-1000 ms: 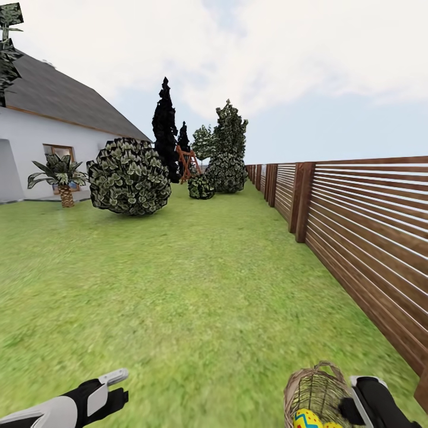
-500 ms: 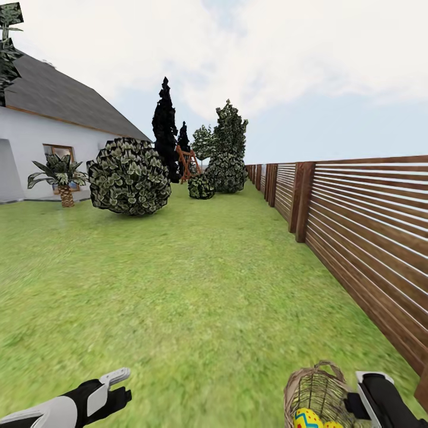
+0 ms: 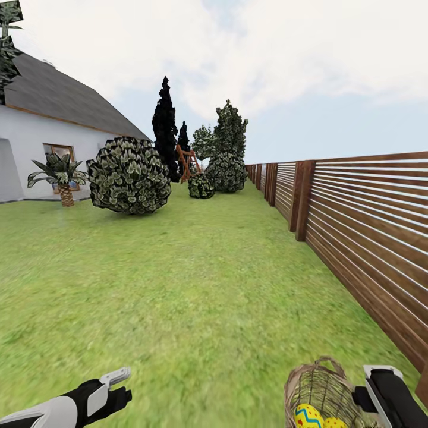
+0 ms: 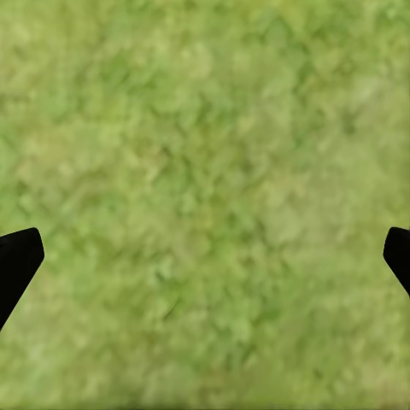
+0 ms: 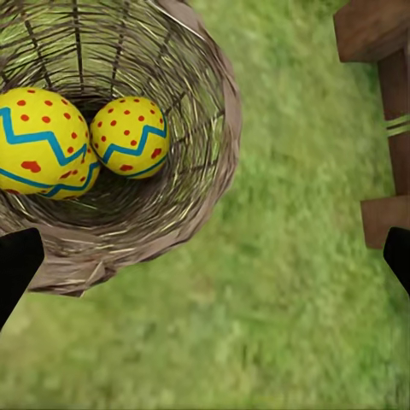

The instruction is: Take the three Easter eggs out of the wicker basket on the lawn in the garden, then place them on the lawn next to a single tree (choose any tree) so that all three eggs are next to the same tree and none are left in the basket.

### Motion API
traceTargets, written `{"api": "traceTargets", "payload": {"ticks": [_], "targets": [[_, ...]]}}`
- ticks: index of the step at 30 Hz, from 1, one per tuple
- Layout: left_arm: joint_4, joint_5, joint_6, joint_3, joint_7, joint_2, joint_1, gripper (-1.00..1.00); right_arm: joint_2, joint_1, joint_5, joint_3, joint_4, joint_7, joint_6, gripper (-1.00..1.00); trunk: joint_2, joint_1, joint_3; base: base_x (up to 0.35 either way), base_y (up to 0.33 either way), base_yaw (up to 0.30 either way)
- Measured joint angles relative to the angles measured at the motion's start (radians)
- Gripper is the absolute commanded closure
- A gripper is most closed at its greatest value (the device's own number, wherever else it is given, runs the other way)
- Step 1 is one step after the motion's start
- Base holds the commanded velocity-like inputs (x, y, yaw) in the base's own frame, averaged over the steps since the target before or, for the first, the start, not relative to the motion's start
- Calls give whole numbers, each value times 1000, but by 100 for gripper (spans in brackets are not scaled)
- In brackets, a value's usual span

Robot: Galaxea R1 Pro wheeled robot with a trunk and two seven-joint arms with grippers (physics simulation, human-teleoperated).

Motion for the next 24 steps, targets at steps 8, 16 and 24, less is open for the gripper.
{"api": "traceTargets", "payload": {"ticks": [8, 16, 24], "targets": [[0, 0, -1, 0, 0, 2, 0, -100, 1, 0, -13, 0, -4, 0, 1, -100, -56, 31, -25, 0, 0, 0], [1, 0, -1, 0, 0, 1, 0, -100, 4, 0, -15, 0, -4, 1, 1, -100, -112, 61, -50, 0, 0, 0], [1, 0, -2, -1, 0, 0, 0, -100, 1, 1, -15, -1, -10, 1, 1, -100, -168, 92, -75, 0, 0, 0]]}}
